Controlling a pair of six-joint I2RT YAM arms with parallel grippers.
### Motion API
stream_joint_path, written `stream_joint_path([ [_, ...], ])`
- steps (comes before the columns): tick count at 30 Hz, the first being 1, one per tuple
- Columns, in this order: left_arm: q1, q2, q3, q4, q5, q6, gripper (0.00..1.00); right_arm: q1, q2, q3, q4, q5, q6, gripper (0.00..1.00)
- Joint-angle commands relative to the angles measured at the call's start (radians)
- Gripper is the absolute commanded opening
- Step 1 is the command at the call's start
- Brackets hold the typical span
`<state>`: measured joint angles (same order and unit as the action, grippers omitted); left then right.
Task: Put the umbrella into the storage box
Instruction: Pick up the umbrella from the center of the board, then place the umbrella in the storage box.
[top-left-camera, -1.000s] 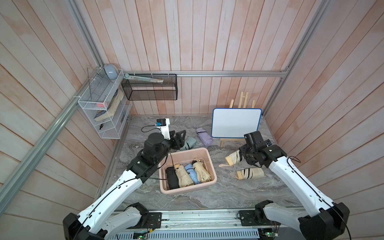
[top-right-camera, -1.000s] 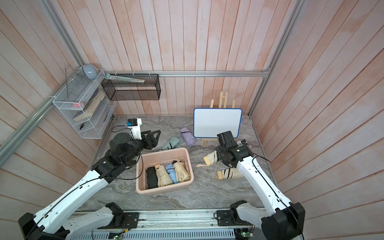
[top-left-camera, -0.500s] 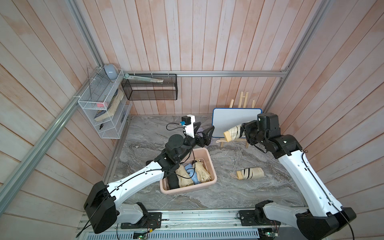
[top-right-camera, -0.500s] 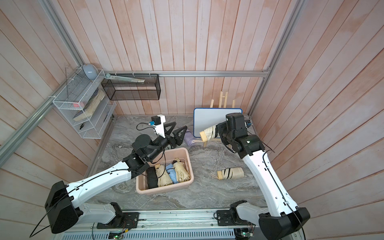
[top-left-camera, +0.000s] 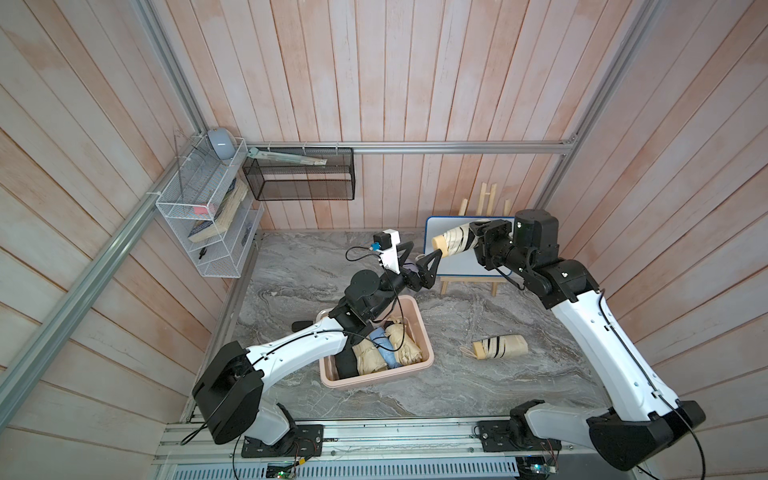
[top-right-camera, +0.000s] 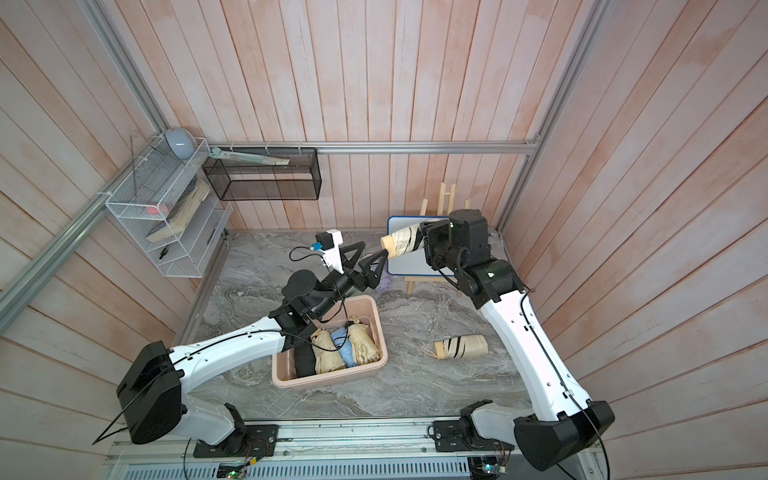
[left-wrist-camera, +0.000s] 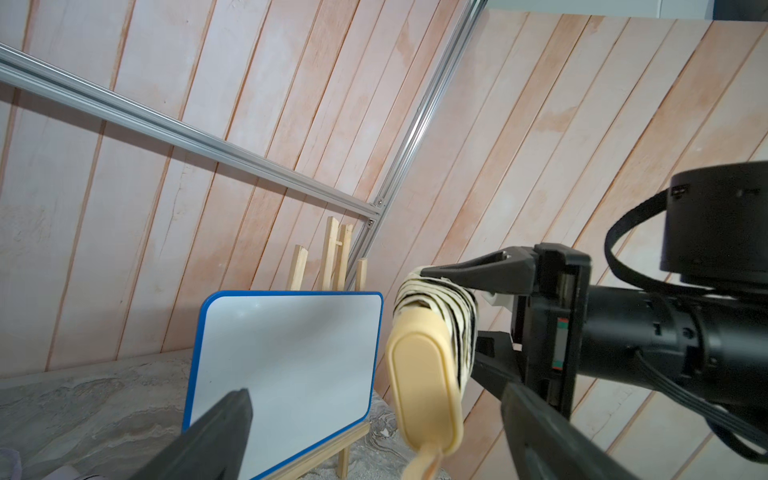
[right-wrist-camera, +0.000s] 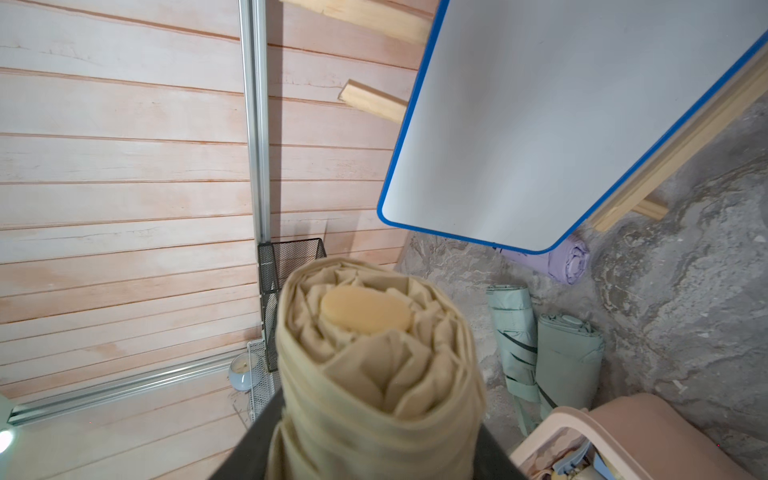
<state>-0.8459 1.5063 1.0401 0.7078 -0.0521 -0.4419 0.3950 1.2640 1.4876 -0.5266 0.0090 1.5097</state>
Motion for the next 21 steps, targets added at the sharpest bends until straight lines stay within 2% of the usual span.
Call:
stream_joint_path([
  [1, -0.003, 0.034, 0.041, 0.072, 0.038, -0.022, 1.0, 0.025, 0.003, 0.032, 0.105, -0.028, 0.055, 0.46],
  [6, -0.006, 0.076, 0.064, 0.15, 0.047, -0.012, 1.0, 0.062, -0.001, 0.003, 0.148, -0.031, 0.106, 0.46],
  [8, -0.006, 0.089, 0.074, 0.171, 0.03, -0.001, 0.96, 0.067, -0.011, -0.02, 0.169, -0.038, 0.13, 0.46],
  [17, -0.012, 0.12, 0.077, 0.265, 0.014, 0.027, 0.72, 0.068, -0.044, -0.088, 0.196, -0.057, 0.188, 0.46],
  [21, -0.022, 0.133, 0.098, 0.254, 0.022, 0.041, 0.61, 0.073, -0.063, -0.12, 0.211, -0.062, 0.207, 0.47],
])
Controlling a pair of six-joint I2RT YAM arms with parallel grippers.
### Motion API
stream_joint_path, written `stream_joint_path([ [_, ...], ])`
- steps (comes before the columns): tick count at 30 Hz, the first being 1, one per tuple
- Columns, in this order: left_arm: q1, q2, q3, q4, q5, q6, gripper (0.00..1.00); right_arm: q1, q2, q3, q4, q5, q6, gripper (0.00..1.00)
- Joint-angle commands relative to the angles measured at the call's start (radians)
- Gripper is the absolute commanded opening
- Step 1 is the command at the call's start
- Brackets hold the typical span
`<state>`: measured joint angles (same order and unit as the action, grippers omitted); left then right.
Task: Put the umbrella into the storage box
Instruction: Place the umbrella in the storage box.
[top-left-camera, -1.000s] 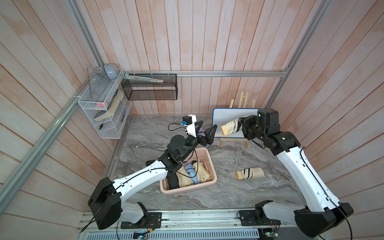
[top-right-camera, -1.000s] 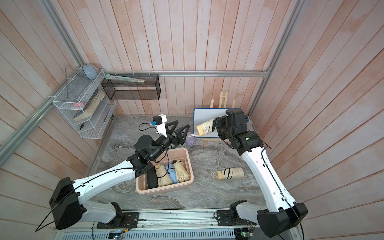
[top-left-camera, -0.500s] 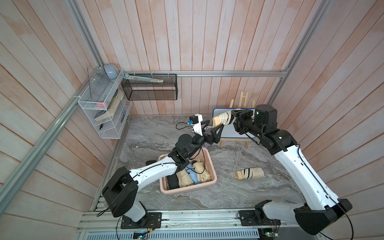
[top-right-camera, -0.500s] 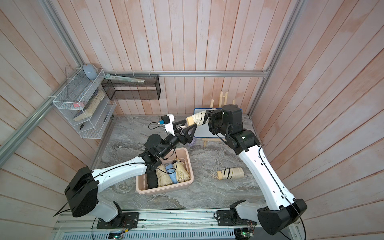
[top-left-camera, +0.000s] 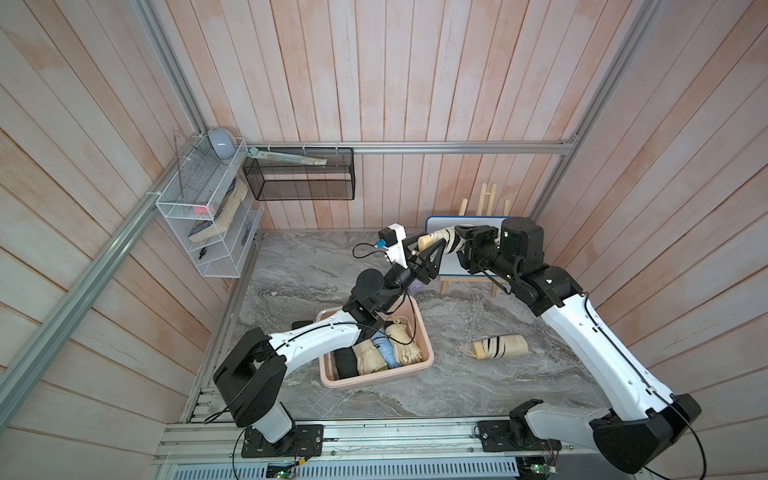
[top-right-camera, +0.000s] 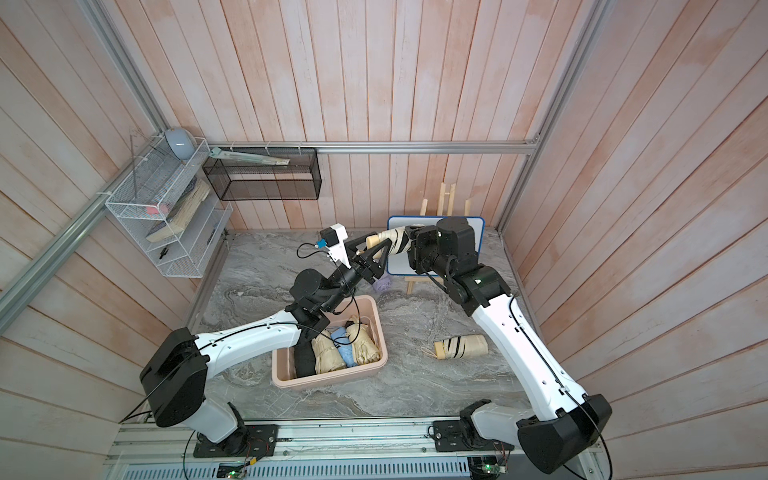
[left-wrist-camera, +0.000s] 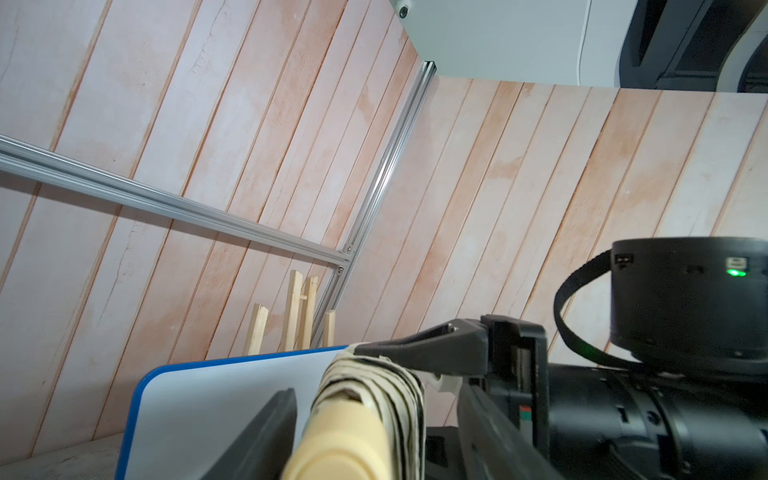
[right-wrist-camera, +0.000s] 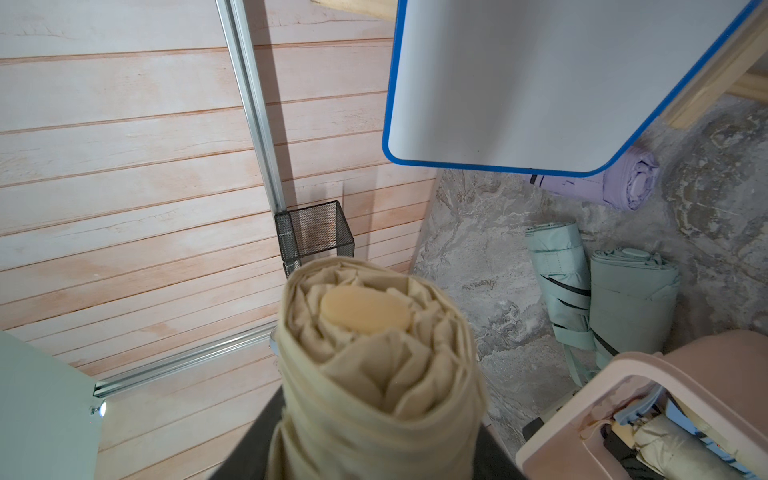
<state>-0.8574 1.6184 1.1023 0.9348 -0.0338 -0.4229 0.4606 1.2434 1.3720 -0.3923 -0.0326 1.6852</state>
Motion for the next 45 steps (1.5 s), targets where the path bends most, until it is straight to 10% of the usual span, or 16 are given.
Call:
stream_joint_path([
  [1, -0.013, 0.025, 0.04, 0.025, 0.005, 0.022, 0.6, 0.008, -0.042, -0.004, 0.078, -0.021, 0.032, 0.46],
  [9, -0.019, 0.03, 0.051, -0.027, -0.004, -0.007, 0.67, 0.016, -0.054, -0.015, 0.107, -0.011, 0.038, 0.47],
  [19, -0.029, 0.006, 0.034, -0.052, -0.029, -0.024, 0.43, 0.018, -0.068, -0.026, 0.111, -0.012, 0.041, 0.47],
  [26, -0.031, -0.01, 0.036, -0.045, -0.03, -0.01, 0.22, 0.019, -0.073, -0.038, 0.099, -0.018, -0.012, 0.67],
  [32, -0.032, -0.062, 0.028, -0.11, -0.047, 0.013, 0.0, 0.005, -0.087, -0.019, 0.038, 0.025, -0.269, 0.85],
  [45, 0.072, -0.187, 0.081, -0.653, 0.186, -0.064, 0.0, -0.043, -0.149, -0.033, -0.086, 0.003, -1.329, 0.96],
])
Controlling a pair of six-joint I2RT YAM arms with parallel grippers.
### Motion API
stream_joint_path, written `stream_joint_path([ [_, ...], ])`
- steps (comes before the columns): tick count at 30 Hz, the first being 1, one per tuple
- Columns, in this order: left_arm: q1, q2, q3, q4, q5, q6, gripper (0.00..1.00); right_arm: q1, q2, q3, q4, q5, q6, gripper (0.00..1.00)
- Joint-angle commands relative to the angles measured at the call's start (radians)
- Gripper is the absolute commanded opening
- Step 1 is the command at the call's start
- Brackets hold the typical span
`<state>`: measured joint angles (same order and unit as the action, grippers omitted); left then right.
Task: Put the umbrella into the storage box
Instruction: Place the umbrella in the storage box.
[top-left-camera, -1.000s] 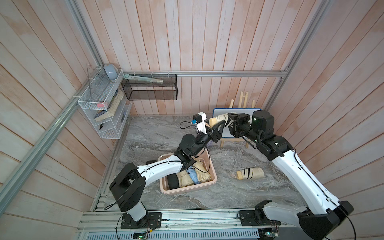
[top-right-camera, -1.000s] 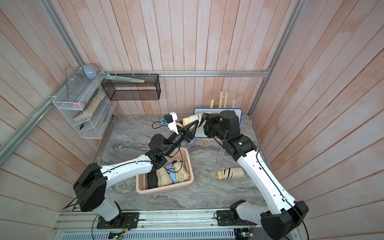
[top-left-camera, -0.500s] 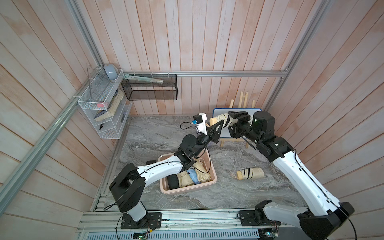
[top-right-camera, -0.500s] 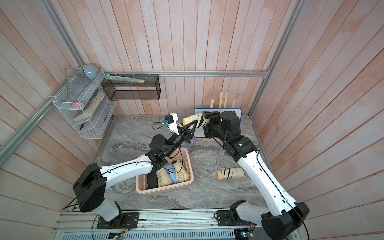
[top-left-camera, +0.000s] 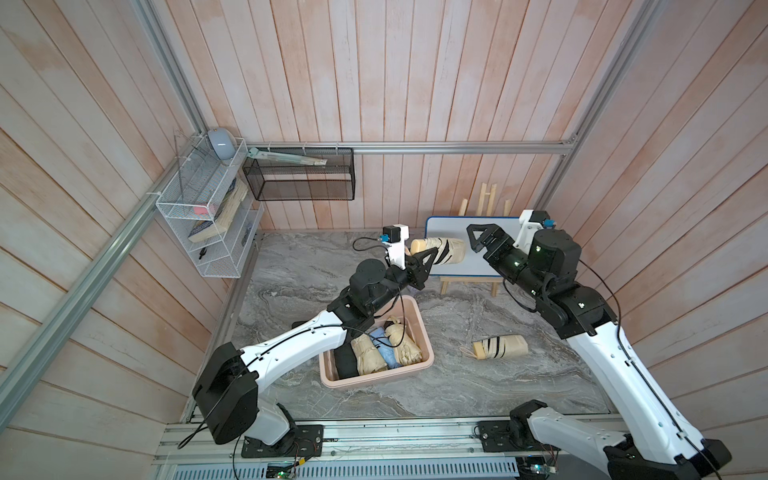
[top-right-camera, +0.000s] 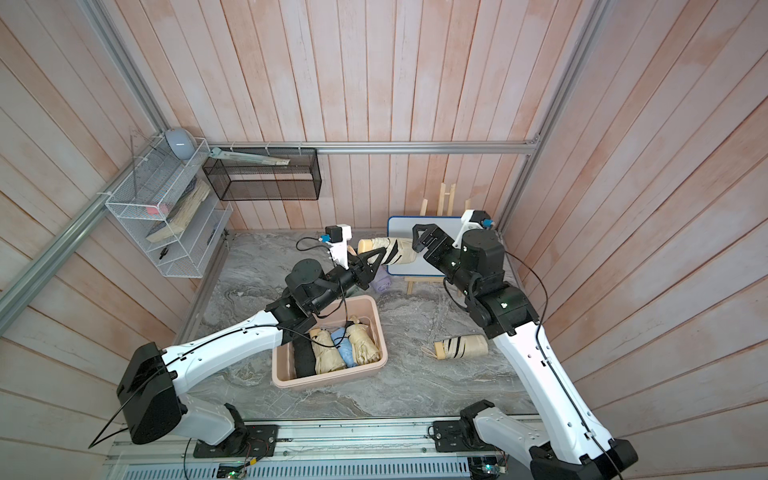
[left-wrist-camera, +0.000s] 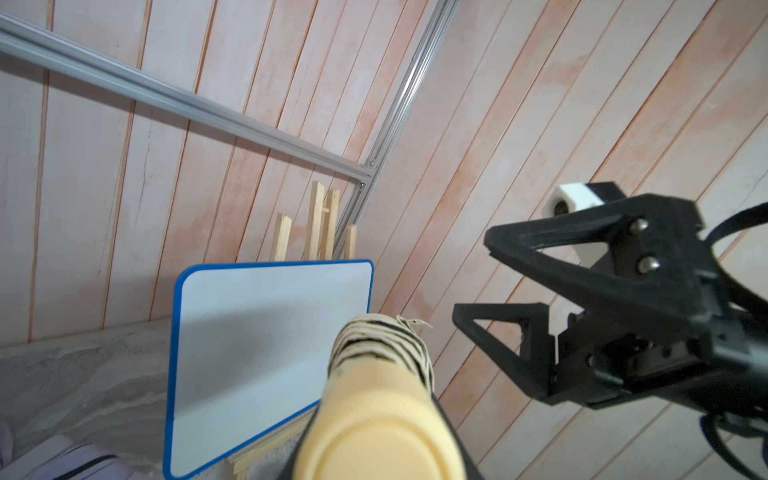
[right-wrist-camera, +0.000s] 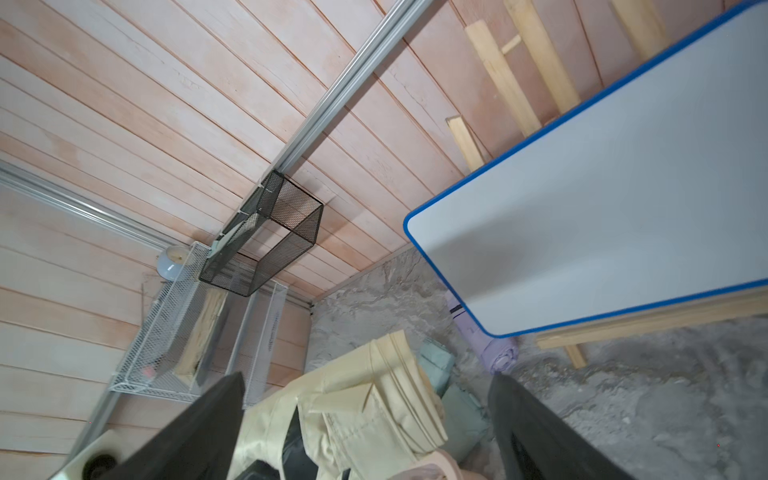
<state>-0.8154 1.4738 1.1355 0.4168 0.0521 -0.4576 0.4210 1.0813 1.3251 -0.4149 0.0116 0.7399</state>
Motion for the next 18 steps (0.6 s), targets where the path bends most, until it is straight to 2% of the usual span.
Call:
stream_joint_path([
  [1, 0.036, -0.05, 0.056, -0.177, 0.112, -0.027, 0.0, -0.002, 0.011, 0.011, -0.073, -0.055, -0.456, 0.96],
  [6, 0.095, -0.098, 0.098, -0.35, 0.243, -0.036, 0.0, -0.002, 0.009, 0.019, -0.131, -0.208, -0.834, 0.96],
  [11, 0.123, -0.125, 0.155, -0.51, 0.331, -0.025, 0.0, 0.057, 0.02, 0.037, -0.215, -0.302, -1.085, 0.94],
  [15, 0.127, -0.13, 0.181, -0.573, 0.377, -0.02, 0.0, 0.173, 0.014, 0.012, -0.246, -0.261, -1.23, 0.97],
  [18, 0.127, -0.132, 0.179, -0.568, 0.405, -0.023, 0.0, 0.26, 0.037, 0.015, -0.264, -0.206, -1.281, 0.98],
])
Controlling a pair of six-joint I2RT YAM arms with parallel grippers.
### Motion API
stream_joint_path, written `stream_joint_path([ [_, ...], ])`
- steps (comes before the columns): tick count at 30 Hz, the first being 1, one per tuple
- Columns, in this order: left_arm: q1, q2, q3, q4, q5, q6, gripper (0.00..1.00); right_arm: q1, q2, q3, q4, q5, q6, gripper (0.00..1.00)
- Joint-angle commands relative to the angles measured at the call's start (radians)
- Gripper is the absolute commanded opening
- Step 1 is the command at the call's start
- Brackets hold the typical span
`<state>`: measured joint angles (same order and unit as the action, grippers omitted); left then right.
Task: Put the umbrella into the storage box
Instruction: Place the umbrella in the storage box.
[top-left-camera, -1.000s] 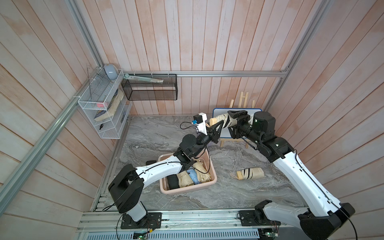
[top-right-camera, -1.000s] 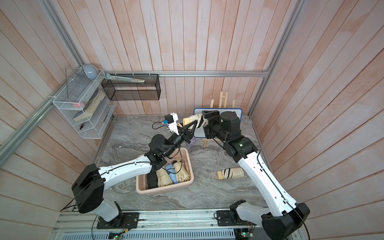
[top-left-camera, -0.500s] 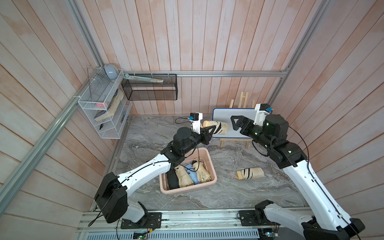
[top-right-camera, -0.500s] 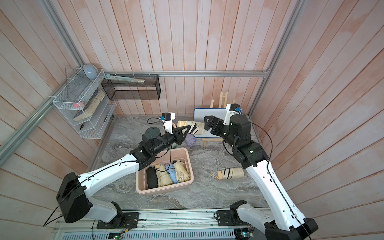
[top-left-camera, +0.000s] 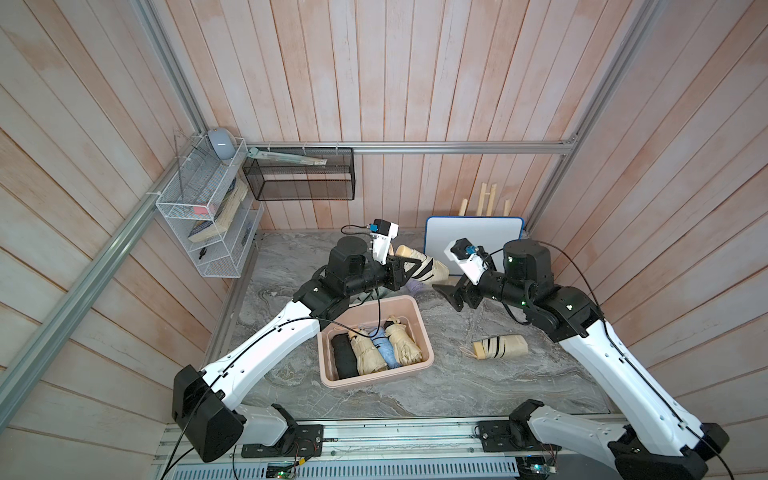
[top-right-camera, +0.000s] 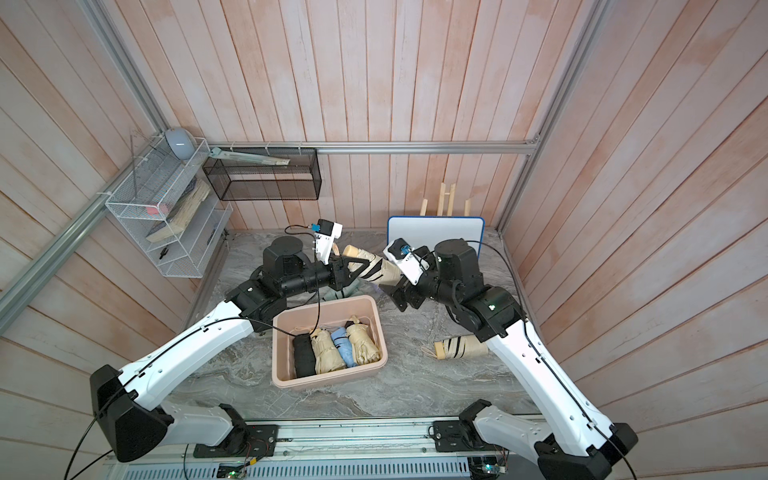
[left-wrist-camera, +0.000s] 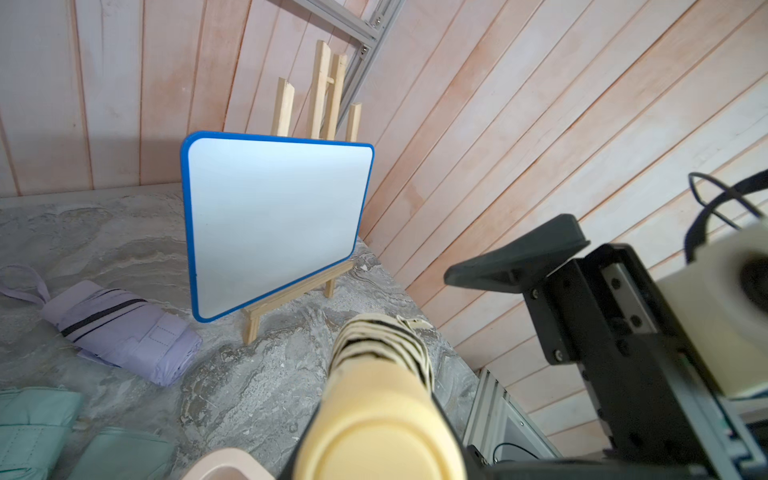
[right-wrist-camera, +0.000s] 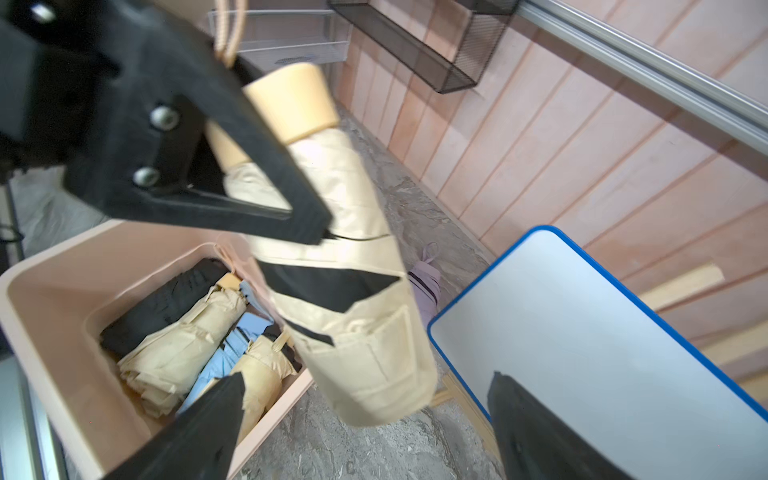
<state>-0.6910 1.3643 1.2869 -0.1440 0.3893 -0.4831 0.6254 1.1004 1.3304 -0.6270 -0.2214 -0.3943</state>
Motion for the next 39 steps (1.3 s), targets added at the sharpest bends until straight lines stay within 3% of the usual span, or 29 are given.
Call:
stream_joint_path([
  [1, 0.003, -0.021, 0.029, -0.01, 0.075, 0.003, 0.0, 0.075, 0.028, 0.013, -0.051, 0.045, -0.155, 0.98],
  [5, 0.002, -0.016, 0.044, -0.039, 0.107, 0.012, 0.0, 0.122, 0.044, 0.016, -0.004, 0.162, -0.182, 0.98],
  [11, 0.003, -0.021, 0.041, -0.049, 0.128, 0.014, 0.0, 0.155, 0.066, -0.001, 0.046, 0.219, -0.203, 0.97],
  [21, 0.003, -0.037, 0.015, -0.016, 0.131, -0.007, 0.0, 0.205, 0.11, -0.011, 0.098, 0.247, -0.178, 0.76],
  [27, 0.002, -0.052, 0.0, -0.004, 0.143, -0.013, 0.0, 0.217, 0.117, -0.028, 0.126, 0.266, -0.157, 0.72],
  [36, 0.002, -0.089, -0.04, 0.047, 0.153, -0.042, 0.0, 0.234, 0.116, -0.015, 0.145, 0.283, -0.116, 0.52],
  [38, 0.003, -0.1, -0.056, 0.064, 0.158, -0.053, 0.09, 0.244, 0.112, -0.016, 0.155, 0.286, -0.1, 0.5],
  [39, 0.002, -0.109, -0.062, 0.072, 0.156, -0.058, 0.2, 0.251, 0.111, -0.016, 0.159, 0.288, -0.089, 0.48],
])
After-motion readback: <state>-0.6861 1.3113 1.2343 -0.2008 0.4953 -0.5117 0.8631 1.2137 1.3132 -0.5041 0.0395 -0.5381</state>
